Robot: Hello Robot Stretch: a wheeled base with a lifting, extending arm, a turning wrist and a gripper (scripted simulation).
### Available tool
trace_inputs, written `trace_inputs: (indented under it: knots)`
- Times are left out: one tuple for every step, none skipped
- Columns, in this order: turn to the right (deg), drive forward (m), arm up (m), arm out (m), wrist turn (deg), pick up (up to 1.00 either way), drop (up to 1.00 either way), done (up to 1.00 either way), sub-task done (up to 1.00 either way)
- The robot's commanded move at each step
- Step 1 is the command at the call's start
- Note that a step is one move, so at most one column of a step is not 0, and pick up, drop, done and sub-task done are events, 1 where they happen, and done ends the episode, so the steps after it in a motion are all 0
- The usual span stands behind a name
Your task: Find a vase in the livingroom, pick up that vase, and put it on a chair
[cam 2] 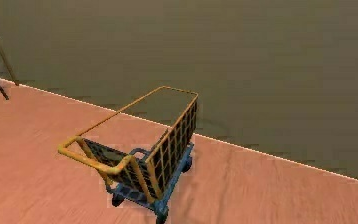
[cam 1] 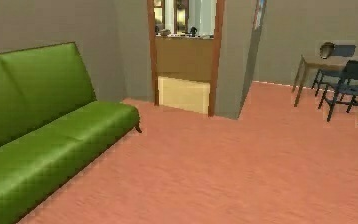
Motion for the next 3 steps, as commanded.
trace_inputs:
  knots:
    - [0.0,0.2,0.0,0.0,0.0,0.0,0.0,0.0,0.0]
    - [21.0,0.0,0.0,0.0,0.0,0.0,0.0,0.0,0.0]
    - [0.0,0.85,0.0,0.0,0.0,0.0,0.0,0.0,0.0]
